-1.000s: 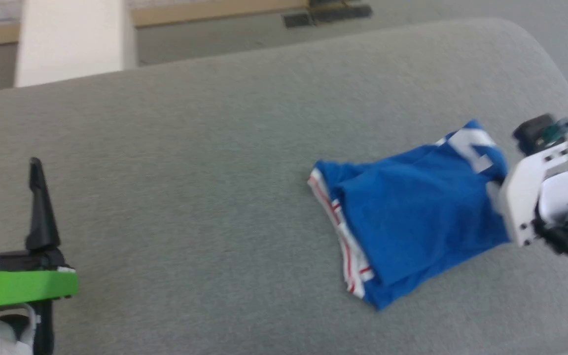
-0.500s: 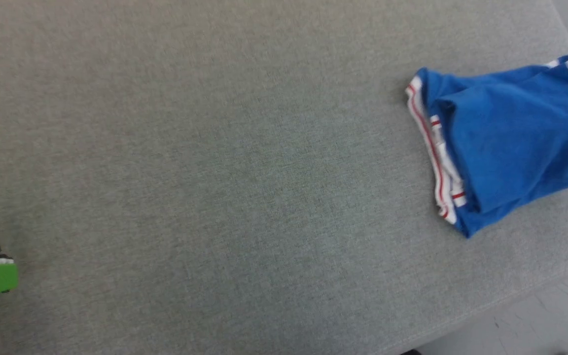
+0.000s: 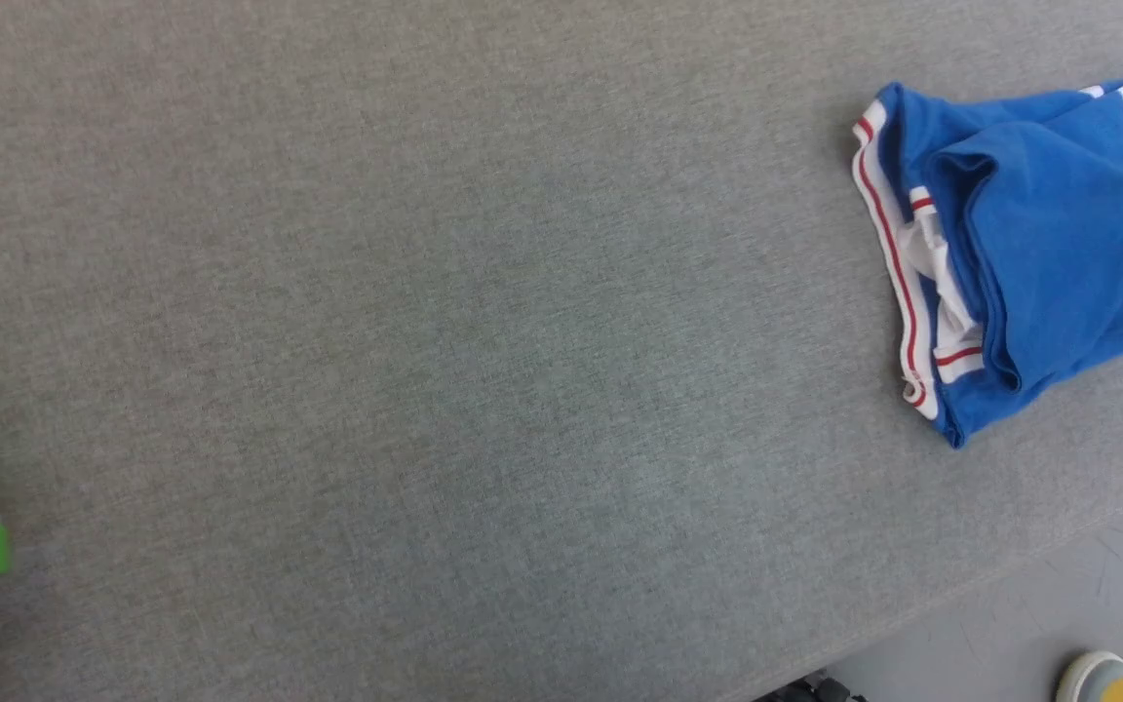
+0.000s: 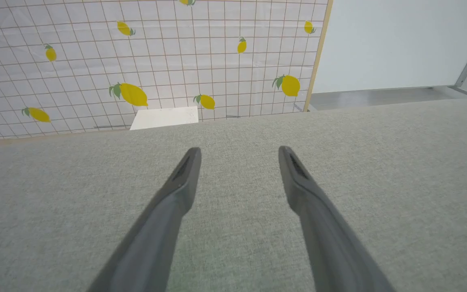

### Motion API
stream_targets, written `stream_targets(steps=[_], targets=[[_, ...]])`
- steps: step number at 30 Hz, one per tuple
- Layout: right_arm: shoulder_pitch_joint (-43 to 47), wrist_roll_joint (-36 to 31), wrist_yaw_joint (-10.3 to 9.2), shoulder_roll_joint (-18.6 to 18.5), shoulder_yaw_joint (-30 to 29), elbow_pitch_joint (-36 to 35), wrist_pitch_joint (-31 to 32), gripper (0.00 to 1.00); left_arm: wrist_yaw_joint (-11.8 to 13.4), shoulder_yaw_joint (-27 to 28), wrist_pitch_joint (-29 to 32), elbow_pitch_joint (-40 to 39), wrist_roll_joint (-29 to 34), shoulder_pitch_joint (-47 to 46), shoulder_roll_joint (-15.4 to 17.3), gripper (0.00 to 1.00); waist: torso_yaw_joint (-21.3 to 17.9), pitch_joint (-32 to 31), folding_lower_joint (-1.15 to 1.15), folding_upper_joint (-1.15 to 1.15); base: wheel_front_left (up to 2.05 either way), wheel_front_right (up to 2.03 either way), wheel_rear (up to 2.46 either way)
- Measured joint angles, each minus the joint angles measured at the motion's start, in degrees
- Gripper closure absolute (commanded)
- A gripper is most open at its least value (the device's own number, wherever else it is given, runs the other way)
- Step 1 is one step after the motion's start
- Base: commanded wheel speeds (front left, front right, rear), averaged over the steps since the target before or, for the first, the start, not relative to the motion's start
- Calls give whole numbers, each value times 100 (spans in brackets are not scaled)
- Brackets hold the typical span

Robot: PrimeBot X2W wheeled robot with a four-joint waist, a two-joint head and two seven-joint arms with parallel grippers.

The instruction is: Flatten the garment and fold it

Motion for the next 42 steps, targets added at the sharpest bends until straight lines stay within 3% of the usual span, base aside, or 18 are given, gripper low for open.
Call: stream_targets(steps=[12, 17, 22, 26, 29, 36, 42], targets=[[77, 1147, 0, -290, 877, -1839, -1351, 0, 85, -648, -701, 1029, -11, -139, -611, 0, 274, -877, -1, 0, 0, 0, 0], [450, 1256, 0, 164, 1095, -2275, -1631, 0, 94, -789, -846, 1425, -9, -221, -761, 0, 572, -1419, -1, 0, 0, 0, 0], [1065, 1115, -3, 956, 1198, -2602, -1945, 0, 127, -892, -933, 1777, -5, -350, -943, 0, 960, -1908, -1, 0, 0, 0, 0], [1597, 958, -2, 1582, 1244, -2609, -2310, 0, 194, -1012, -937, 2087, 48, -396, -1010, 0, 1277, -2226, -1, 0, 0, 0, 0], [1901, 832, -2, 1820, 1259, -2576, -2750, 0, 220, -1082, -966, 2264, 109, -438, -1074, 0, 1493, -2426, -1, 0, 0, 0, 0], [2691, 894, -2, 1950, 1241, -2208, -3722, 0, 241, -1315, -998, 2625, 196, -495, -1272, 0, 1964, -2785, -1, 0, 0, 0, 0], [3122, 1117, -2, 1951, 1480, -1827, -3954, 0, 242, -1451, -1012, 2876, 305, -500, -1365, 0, 2231, -3028, -1, 0, 0, 0, 0]])
